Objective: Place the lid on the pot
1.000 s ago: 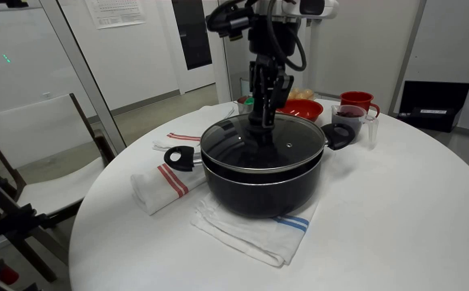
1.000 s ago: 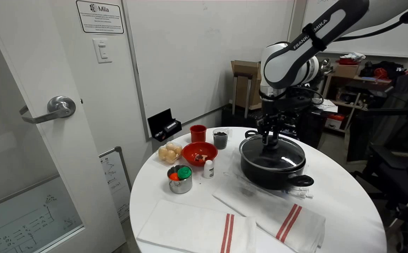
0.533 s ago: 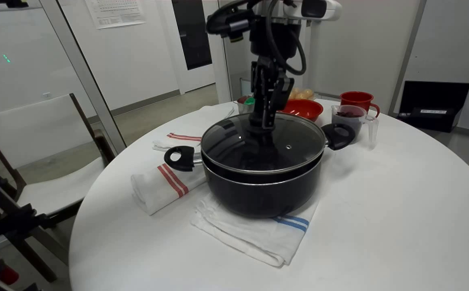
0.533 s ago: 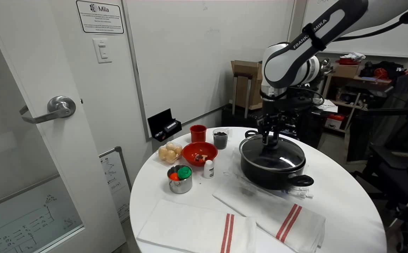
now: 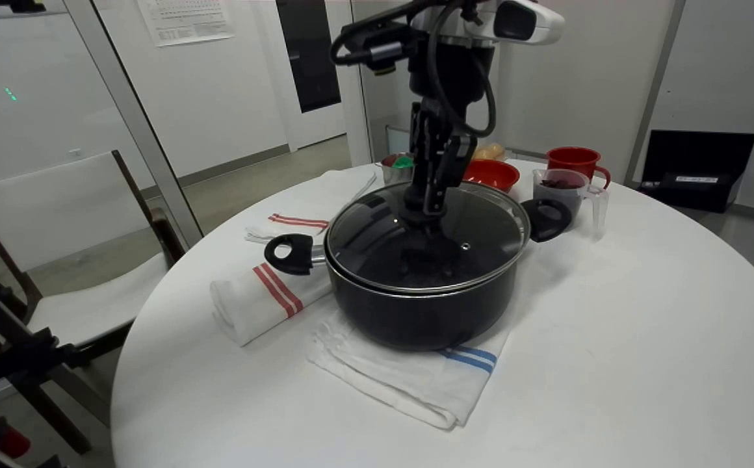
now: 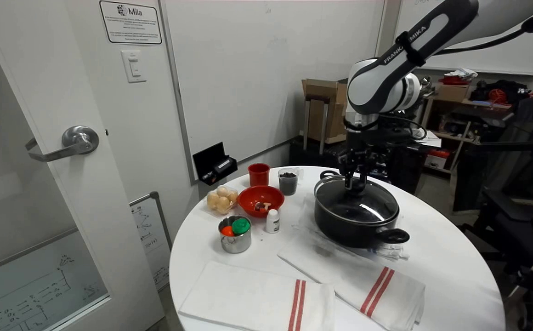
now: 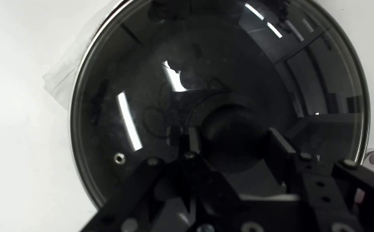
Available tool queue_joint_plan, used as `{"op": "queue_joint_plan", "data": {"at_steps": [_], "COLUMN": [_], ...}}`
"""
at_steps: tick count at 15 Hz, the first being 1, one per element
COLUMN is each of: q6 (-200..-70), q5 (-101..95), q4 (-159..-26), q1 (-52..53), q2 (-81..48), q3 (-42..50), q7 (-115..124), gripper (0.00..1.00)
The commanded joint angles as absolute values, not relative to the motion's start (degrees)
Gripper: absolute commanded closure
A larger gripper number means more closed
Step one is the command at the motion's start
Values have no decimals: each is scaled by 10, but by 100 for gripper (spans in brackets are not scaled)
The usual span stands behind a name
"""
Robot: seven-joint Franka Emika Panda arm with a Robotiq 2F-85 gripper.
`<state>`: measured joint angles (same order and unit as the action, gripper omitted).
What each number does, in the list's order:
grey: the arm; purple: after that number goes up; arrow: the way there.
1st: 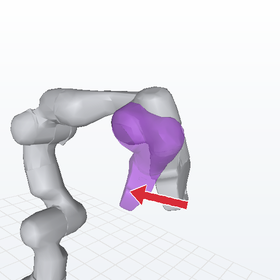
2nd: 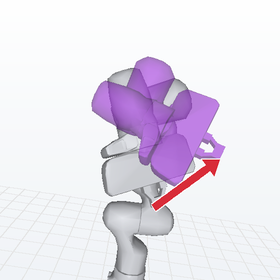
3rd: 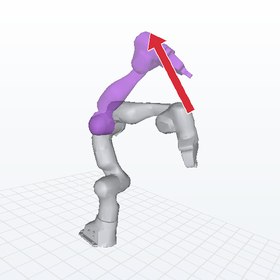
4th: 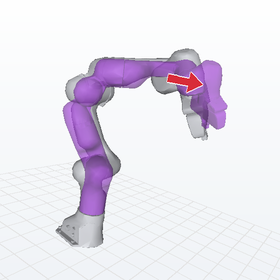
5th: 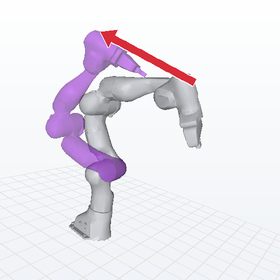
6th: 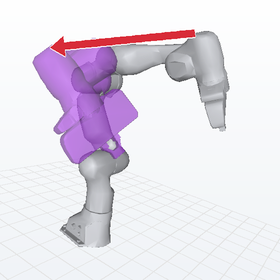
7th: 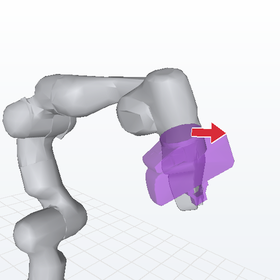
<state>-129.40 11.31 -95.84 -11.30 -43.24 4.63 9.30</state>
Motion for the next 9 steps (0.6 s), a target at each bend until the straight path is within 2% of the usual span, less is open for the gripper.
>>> {"op": "queue_joint_plan", "data": {"at_steps": [1, 9], "q6": [-1290, -1294], "q5": [129, 123], "q4": [-962, -986], "q1": [-119, -111], "q2": [-432, -414], "q3": [46, 44], "q7": [91, 83], "gripper": [75, 75]}}
